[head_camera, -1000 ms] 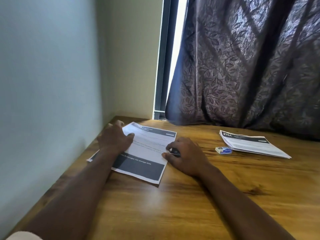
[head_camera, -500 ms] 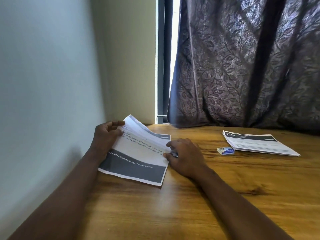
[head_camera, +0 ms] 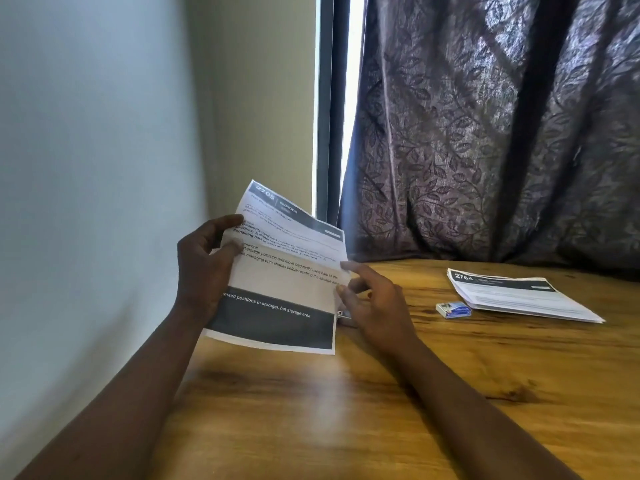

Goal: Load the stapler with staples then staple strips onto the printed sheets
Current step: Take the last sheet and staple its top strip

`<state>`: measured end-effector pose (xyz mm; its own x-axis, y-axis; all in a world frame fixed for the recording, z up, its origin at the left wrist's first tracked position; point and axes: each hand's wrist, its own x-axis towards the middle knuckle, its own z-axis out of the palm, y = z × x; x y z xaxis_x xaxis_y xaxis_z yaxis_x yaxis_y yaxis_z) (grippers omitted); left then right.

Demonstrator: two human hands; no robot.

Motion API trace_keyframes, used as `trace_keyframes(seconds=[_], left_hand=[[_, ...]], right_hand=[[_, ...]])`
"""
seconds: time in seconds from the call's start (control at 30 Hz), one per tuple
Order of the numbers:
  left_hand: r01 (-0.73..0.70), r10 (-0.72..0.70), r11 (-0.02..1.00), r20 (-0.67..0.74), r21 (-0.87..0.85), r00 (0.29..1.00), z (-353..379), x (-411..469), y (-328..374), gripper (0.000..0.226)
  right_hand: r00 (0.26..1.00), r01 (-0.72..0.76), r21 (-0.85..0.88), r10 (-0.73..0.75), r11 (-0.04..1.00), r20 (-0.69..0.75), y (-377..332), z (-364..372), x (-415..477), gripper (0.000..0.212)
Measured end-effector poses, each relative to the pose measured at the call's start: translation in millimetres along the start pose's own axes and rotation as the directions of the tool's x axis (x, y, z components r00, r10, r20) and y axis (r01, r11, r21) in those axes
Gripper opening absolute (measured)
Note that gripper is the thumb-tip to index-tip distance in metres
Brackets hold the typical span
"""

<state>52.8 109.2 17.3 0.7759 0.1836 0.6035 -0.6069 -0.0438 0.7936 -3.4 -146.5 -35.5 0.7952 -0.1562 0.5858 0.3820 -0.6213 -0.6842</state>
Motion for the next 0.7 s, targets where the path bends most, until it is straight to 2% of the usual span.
trace_keyframes(seconds=[0.1,0.13,0.17,0.23,0.3,0.37,0.43,0.57,0.63,0.7], left_hand=[[-0.016,0.014,0.998,0.036,0.064,0.999,-0.5,0.9,0.6,0.042],[-0.078,0.071,0.986,0.051,0.149,0.996,-1.6,1.0,1.1,0.04],[-0.18,0.165,0.944,0.079,0.276,0.983,-3.5,0.8,1.4,0.038],[-0.384,0.341,0.775,0.18,0.502,0.923,-7.6,-2.6,0.7,0.039],[-0.454,0.391,0.665,0.242,0.593,0.888,-9.5,-5.0,0.3,0.045],[-0.468,0.409,0.624,0.25,0.625,0.878,-8.4,-6.9,1.0,0.047],[-0.48,0.434,0.609,0.242,0.631,0.868,-6.7,-7.8,-0.6,0.041],[-0.502,0.455,0.63,0.242,0.593,0.857,3.1,-10.3,-2.3,0.018],[-0.53,0.449,0.624,0.292,0.574,0.844,8.9,-13.5,-2.5,0.021],[-0.549,0.432,0.605,0.342,0.577,0.835,12.7,-16.9,-2.9,0.037]], right_hand=[[0.998,-0.01,0.021,0.011,1.0,-0.055,1.3,2.3,2.0,0.039],[0.997,-0.006,0.022,0.008,1.0,-0.081,1.7,3.3,3.4,0.037],[0.994,0.002,0.022,0.001,1.0,-0.109,1.4,3.5,5.3,0.035],[0.986,0.038,0.01,-0.035,0.999,-0.165,0.7,1.3,8.8,0.034],[0.973,0.076,-0.003,-0.075,0.997,-0.22,-2.0,-3.5,11.6,0.026],[0.953,0.116,-0.004,-0.112,0.993,-0.283,-5.1,-8.0,13.3,0.015],[0.93,0.152,0.007,-0.141,0.988,-0.338,-10.7,-11.3,12.2,0.014],[0.902,0.218,0.022,-0.193,0.976,-0.387,-17.3,-16.8,8.2,0.016],[0.895,0.23,0.023,-0.202,0.973,-0.399,-18.2,-19.4,6.6,0.018],[0.891,0.229,0.041,-0.193,0.973,-0.411,-18.1,-20.9,6.1,0.018]])
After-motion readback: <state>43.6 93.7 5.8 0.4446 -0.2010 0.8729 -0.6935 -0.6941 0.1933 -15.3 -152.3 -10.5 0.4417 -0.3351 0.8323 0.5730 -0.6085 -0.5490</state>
